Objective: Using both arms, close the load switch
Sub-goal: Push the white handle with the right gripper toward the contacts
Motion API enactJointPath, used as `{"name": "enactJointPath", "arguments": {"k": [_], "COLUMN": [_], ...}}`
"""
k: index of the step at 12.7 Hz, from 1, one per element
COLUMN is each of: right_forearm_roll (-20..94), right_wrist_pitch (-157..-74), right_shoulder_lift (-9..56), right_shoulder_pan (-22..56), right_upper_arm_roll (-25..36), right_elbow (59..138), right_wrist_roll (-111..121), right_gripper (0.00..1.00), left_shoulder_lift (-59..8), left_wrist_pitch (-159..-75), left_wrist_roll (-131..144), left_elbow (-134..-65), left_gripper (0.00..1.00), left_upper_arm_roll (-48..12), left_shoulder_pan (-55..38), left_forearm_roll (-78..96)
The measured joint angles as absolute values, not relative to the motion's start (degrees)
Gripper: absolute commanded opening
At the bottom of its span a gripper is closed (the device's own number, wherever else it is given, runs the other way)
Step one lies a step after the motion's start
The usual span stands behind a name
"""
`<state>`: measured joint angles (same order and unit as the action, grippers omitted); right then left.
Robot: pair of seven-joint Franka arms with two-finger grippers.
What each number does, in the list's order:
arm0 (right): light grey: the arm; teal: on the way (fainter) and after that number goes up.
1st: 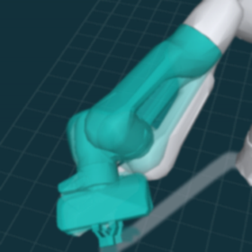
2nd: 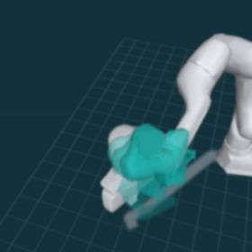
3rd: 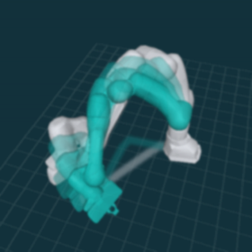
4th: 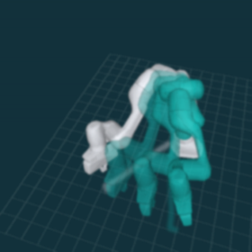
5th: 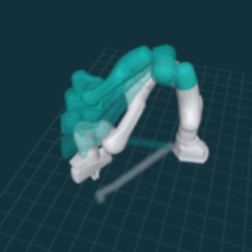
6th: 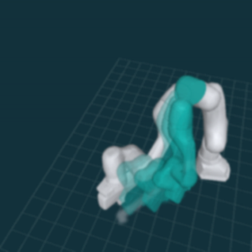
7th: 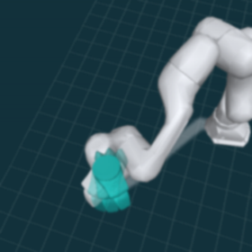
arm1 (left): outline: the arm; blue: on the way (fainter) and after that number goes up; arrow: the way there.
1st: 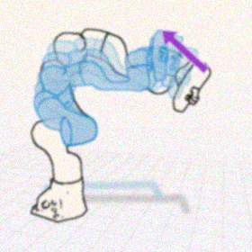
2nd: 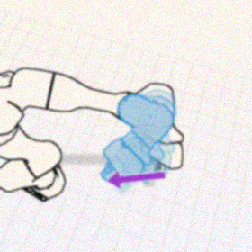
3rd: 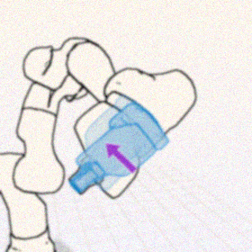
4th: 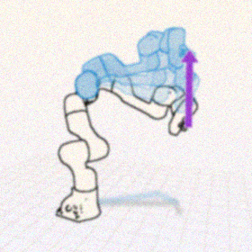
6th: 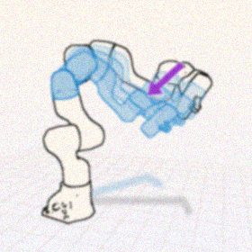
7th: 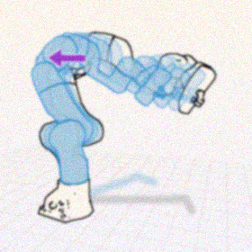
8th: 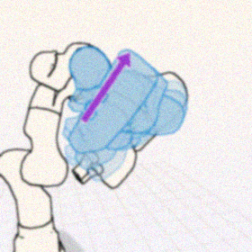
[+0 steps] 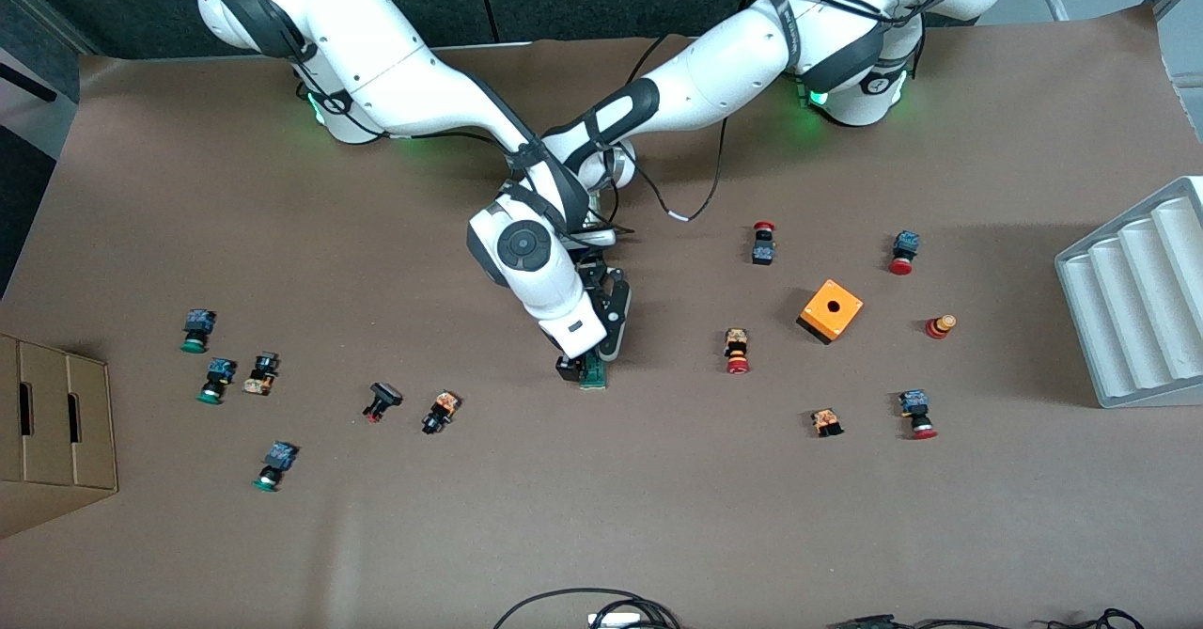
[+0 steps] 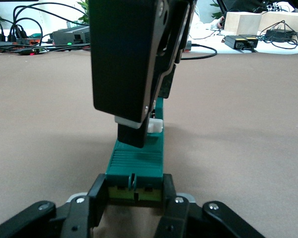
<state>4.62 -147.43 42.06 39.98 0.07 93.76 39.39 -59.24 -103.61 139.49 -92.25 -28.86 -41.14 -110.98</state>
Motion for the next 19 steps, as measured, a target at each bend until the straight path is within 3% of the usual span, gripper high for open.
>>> {"name": "enactJointPath", "arguments": {"k": [6, 19], "right_forearm_roll": [4.6, 4.0], "right_wrist_pitch": [-147.4, -147.8], "right_shoulder_lift": [42.0, 41.9], "right_shoulder_pan": [40.1, 40.3], "right_upper_arm_roll": [-0.1, 0.1], "right_elbow": [93.7, 93.9], "right_wrist_roll": [39.4, 39.6], "right_gripper": [0.74, 0.74], "left_shoulder_lift": [-59.3, -59.3], "left_wrist_pitch": [-103.6, -103.6], "left_wrist_roll": [139.5, 139.5], "left_elbow": [-92.3, -92.3], "left_gripper": [0.27, 0.27], "left_upper_arm_roll": [-28.8, -28.8], "left_shoulder_pan": [-41.2, -41.2], "left_forearm_roll": [-111.0, -111.2]}}
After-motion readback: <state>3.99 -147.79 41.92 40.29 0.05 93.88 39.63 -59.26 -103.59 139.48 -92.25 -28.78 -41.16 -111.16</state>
